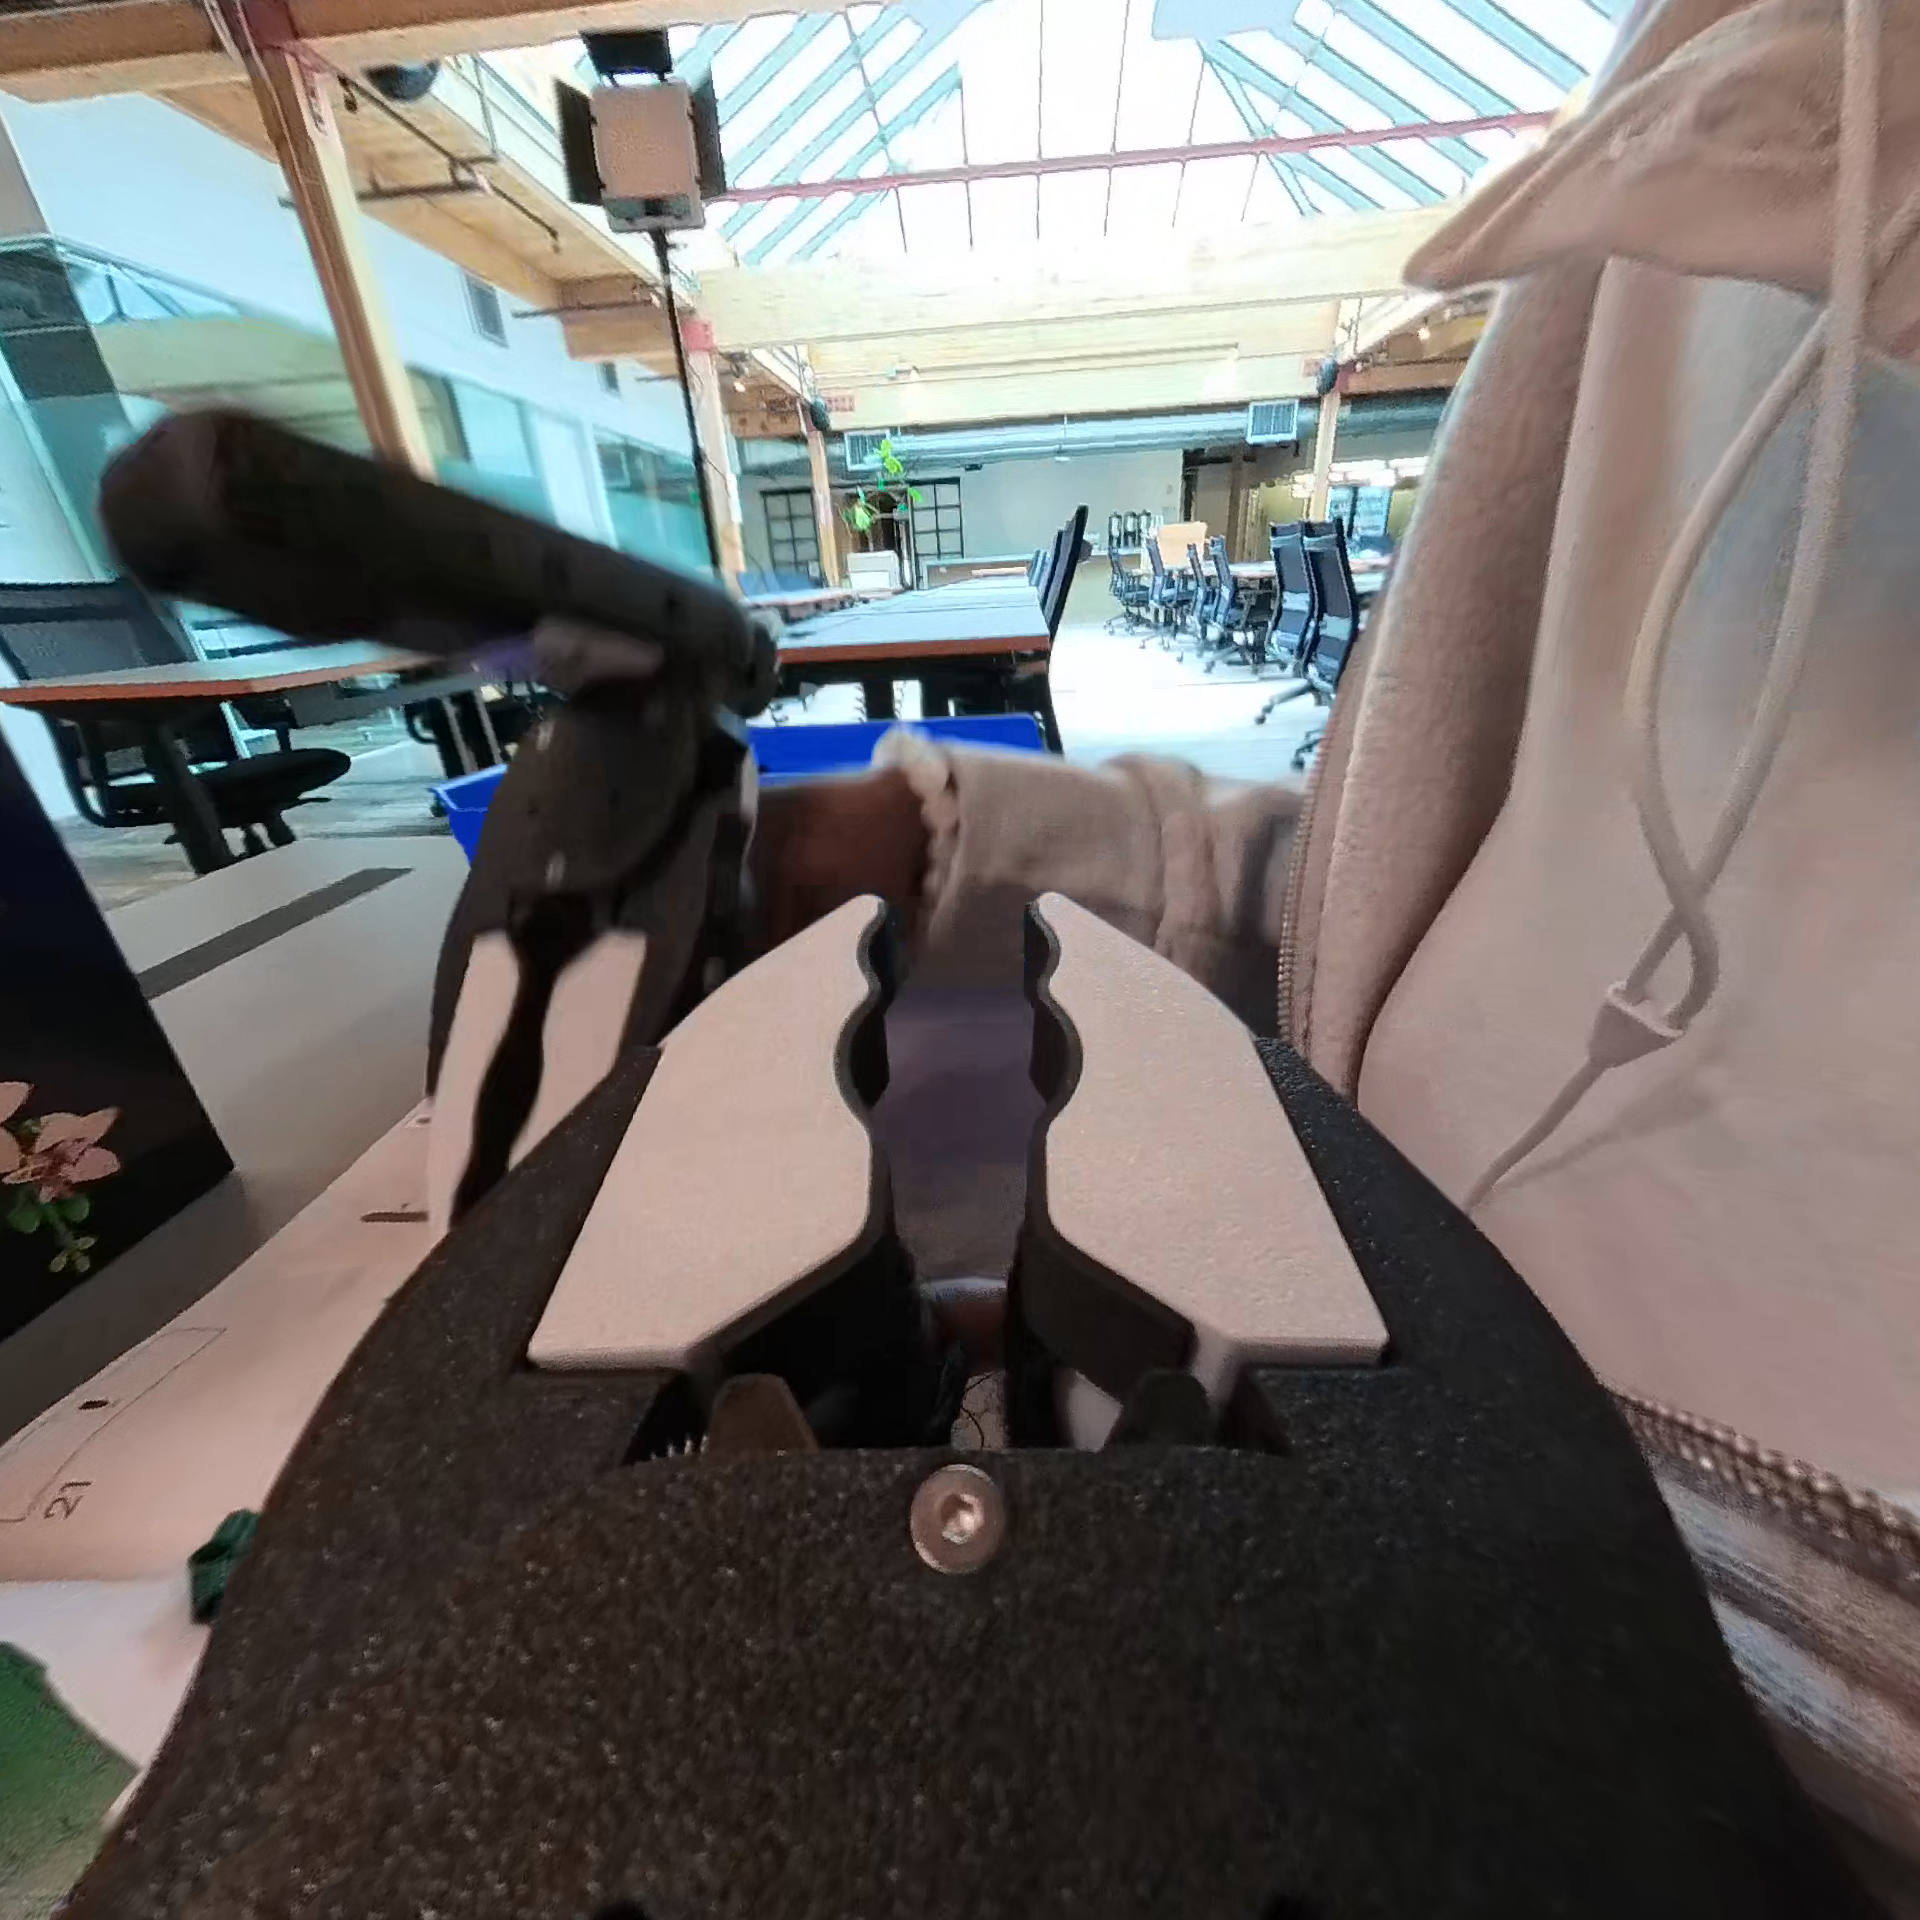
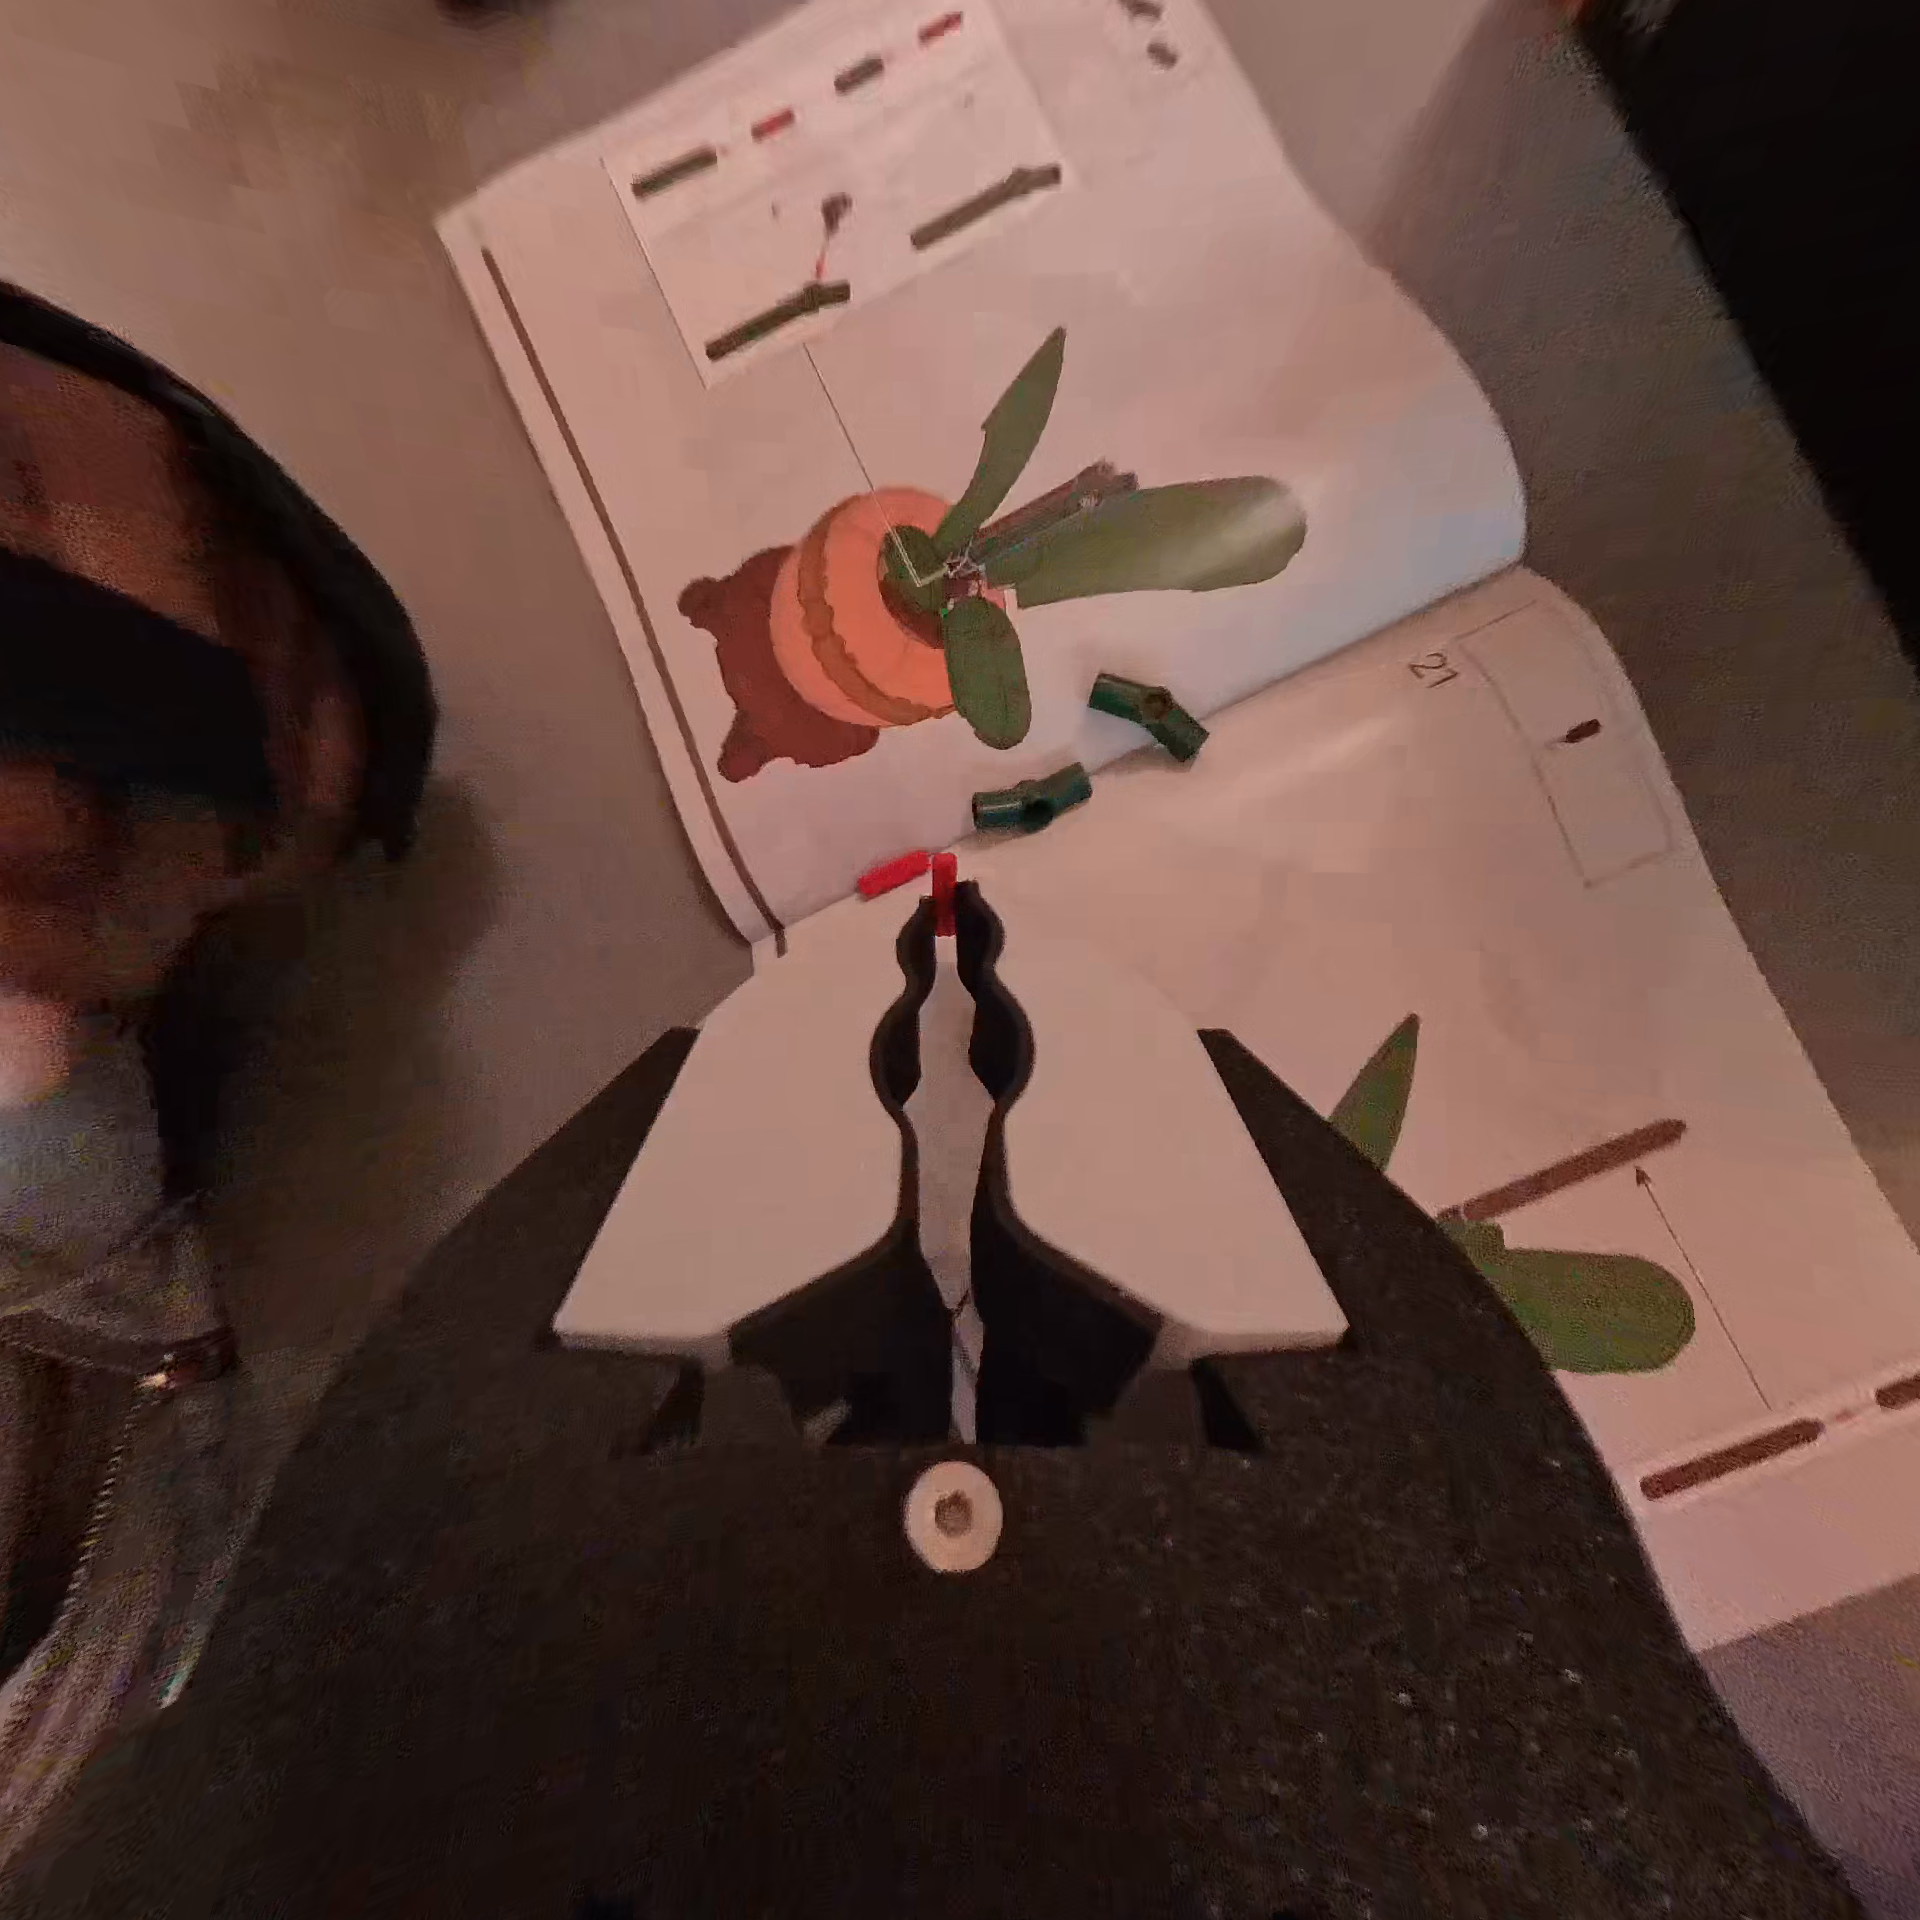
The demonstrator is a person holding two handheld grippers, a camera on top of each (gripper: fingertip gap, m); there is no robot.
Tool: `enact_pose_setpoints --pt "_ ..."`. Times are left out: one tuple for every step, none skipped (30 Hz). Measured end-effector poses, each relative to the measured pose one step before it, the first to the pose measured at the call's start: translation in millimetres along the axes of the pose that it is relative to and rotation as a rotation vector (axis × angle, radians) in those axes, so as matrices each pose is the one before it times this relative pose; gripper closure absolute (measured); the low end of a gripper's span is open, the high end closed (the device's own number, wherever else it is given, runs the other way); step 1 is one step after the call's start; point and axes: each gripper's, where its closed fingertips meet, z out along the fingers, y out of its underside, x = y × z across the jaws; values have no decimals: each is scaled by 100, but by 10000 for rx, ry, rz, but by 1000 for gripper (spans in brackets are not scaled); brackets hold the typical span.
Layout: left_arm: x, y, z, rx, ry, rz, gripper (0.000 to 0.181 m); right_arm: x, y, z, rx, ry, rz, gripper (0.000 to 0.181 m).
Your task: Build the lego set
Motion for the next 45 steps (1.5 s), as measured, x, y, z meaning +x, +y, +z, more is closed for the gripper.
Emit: enact_pose_setpoints --pt "-203 -361 -204 202 -103 -56 159 86 95 866 -269 -28 -139 178" --pt "-169 -315 -165 191 -76 -89 160 -104 -146 517 -53 -154 45 178" --pt "-128 -226 -130 143 -51 -102 160 -194 -220 247 36 -221 123 176" --pt "-83 -109 -88 78 -32 -81 160 -195 -131 71 24 -171 60 175" --pt "-54 -31 -77 25 -22 -34 160 -55 10 -10 -55 -23 -25 172" --pt "-44 28 -60 -7 -36 7 160 77 47 -60 -47 103 -81 167" --pt "-66 61 -44 -20 -45 22 160 -20 -19 -110 40 48 -115 166" --pt "-39 42 -32 -20 -31 17 160 -186 -215 -195 215 -60 -116 166" --pt "-32 46 -15 -13 -22 5 160 -246 -337 -201 321 -135 -52 166" --pt "-38 46 -7 -12 -25 -2 160 -44 -175 -164 200 -47 48 165" --pt "-60 52 9 -20 -34 4 160 434 81 -172 21 244 74 165" --pt "-69 68 28 -36 -43 19 160 598 156 -167 2 341 -52 165" --pt "-103 109 27 -65 -62 45 160 253 -32 -145 178 97 -115 166" --pt "-344 289 0 -181 -202 82 160 -75 -258 -149 360 -132 -46 167" --pt "-1003 615 -65 -411 -570 92 160 -184 -209 -224 333 -173 -21 167" --pt "-1464 817 -165 -573 -816 72 159 80 1 -375 156 82 -21 165" --pt "-1139 703 -208 -504 -577 87 158 274 82 -606 62 301 -96 164" --pt "-560 382 -231 -270 -210 86 157 123 -127 -927 176 319 -116 164" --pt "-222 81 -231 -36 -34 26 157 -38 -395 -1266 336 287 -61 165" --pt "-21 -116 -211 114 51 -34 158 -130 -467 -1628 315 274 49 165" --pt "87 -239 -124 182 95 -57 158 -149 -376 -2046 158 330 65 165" --pt "122 -244 -10 176 98 -63 158 -205 -340 -2526 104 356 -89 164" --pt "87 -149 83 108 90 -78 159 174 -271 -3031 81 597 -212 164" --pt "74 -16 156 19 89 -95 159 917 -32 -3373 10 933 -280 164" --pt "74 76 201 -41 99 -90 159 1741 409 -3445 -156 1157 -290 169" --pt "127 82 233 -60 117 -59 159 2449 1001 -3140 -359 1248 -255 172" --pt "156 26 230 -41 126 -24 159 2794 1750 -2394 -611 1095 -236 173" --pt "188 -69 224 7 116 -1 159 2459 2559 -1302 -909 619 -52 173" --pt "164 -121 222 47 96 5 159 1446 3096 -195 -1131 -152 138 171" --pt "149 -121 196 61 80 -5 159 830 2949 702 -1102 -512 254 167" --pt "136 -99 183 60 74 -22 159 781 2183 1327 -816 -454 100 167" --pt "127 -39 166 45 76 -38 159 735 1443 1700 -523 -358 -141 167" --pt "121 14 141 19 74 -48 159 725 1032 1810 -434 -243 -316 167" --pt "95 58 105 -8 53 -34 159 735 768 1799 -397 -124 -199 166" --pt "40 68 77 -24 14 8 159 475 565 1658 -394 -210 5 166" --pt "-15 64 53 -21 -28 53 159 240 346 1410 -360 -230 182 165" --pt "-51 42 35 -7 -50 59 159 -6 250 1131 -342 -257 178 163" --pt "-60 29 46 10 -41 17 159 110 245 908 -308 -62 140 162" --pt "-60 40 69 18 -16 -43 159 292 195 749 -236 163 95 162" --pt "-44 33 70 7 11 -75 159 133 104 666 -133 141 68 162" --pt "-34 43 68 -16 26 -59 159 56 196 626 -201 111 59 162" --pt "-46 61 48 -30 21 -23 159 107 314 550 -267 139 -7 162" --pt "-62 69 9 -30 4 -10 159 144 192 464 -154 145 -35 162" --pt "-69 83 4 -27 -4 -26 159 106 36 353 -35 75 -9 162" --pt "-58 86 -7 -22 -4 -46 159 42 -74 239 49 -12 36 162"
